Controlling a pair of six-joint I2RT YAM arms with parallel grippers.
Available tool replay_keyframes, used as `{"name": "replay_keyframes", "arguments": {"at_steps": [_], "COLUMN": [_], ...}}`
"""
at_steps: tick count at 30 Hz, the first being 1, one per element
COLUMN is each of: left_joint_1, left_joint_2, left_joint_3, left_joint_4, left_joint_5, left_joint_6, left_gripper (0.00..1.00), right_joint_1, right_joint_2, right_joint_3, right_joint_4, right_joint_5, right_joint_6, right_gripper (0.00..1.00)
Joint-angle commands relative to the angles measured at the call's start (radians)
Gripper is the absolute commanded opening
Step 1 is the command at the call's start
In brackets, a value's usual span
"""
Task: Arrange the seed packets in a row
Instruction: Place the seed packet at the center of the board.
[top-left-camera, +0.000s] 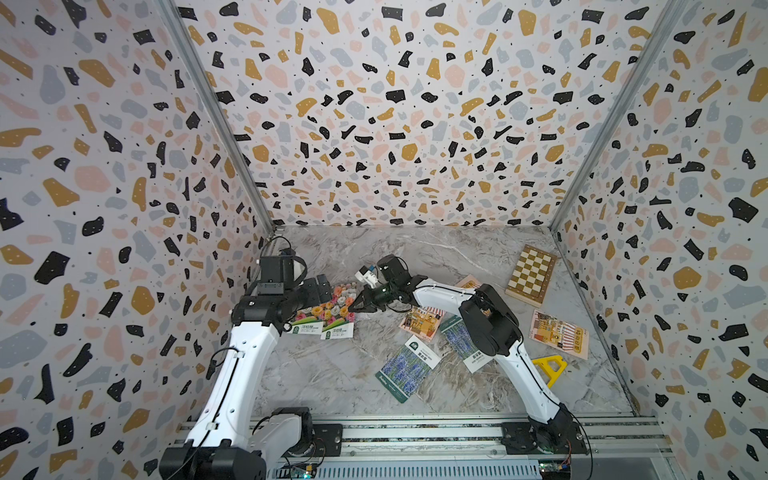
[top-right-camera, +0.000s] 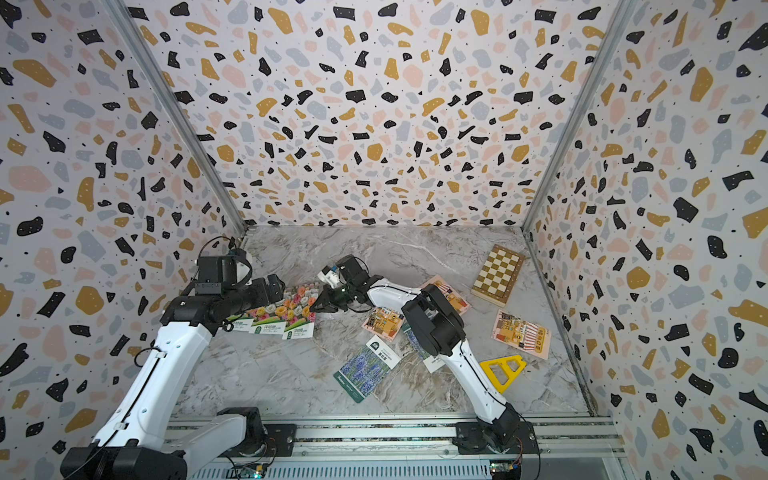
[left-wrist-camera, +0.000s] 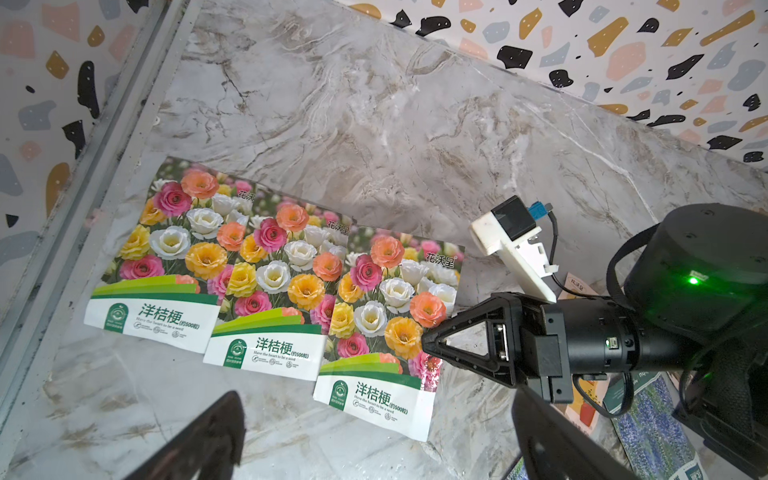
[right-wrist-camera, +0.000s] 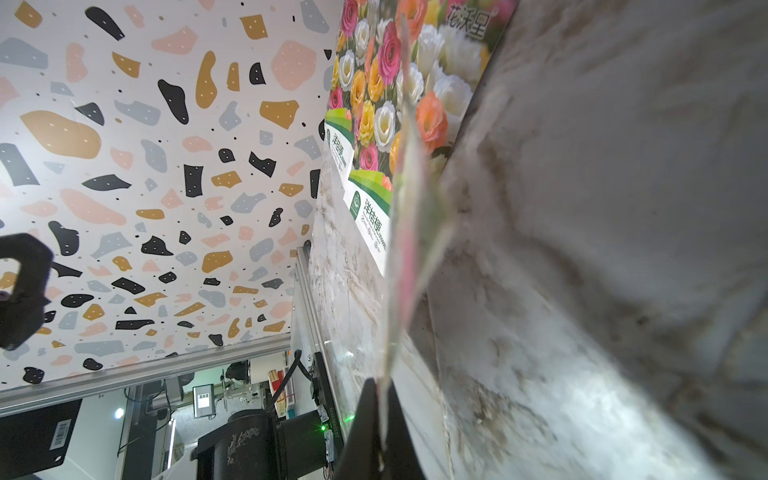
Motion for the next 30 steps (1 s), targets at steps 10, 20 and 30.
{"name": "replay_keyframes", "arguments": {"at_steps": [10, 20, 30], "left_joint_1": [0.006, 0.005, 0.006], "left_joint_2": [0.013, 0.010, 0.010], "left_joint_3": [-0.016, -0.020, -0.022], "left_joint_4": [0.024, 0.022, 0.018], "left_joint_5": [0.018, 0.021, 0.020], "left_joint_6": [0.019, 0.021, 0.027], "left_gripper": [0.99, 0.99, 0.99], "right_joint_1": [-0.036, -0.038, -0.042], "right_joint_2": [0.031, 0.067, 0.088], "right_joint_3": [0.068, 0.114, 0.168], "right_joint_4": [0.011, 0.035, -0.053], "right_joint_5": [-0.044, -0.062, -0.025], "right_joint_6": [0.063, 0.108, 0.082], "right_gripper": [0.09, 0.13, 0.49]}}
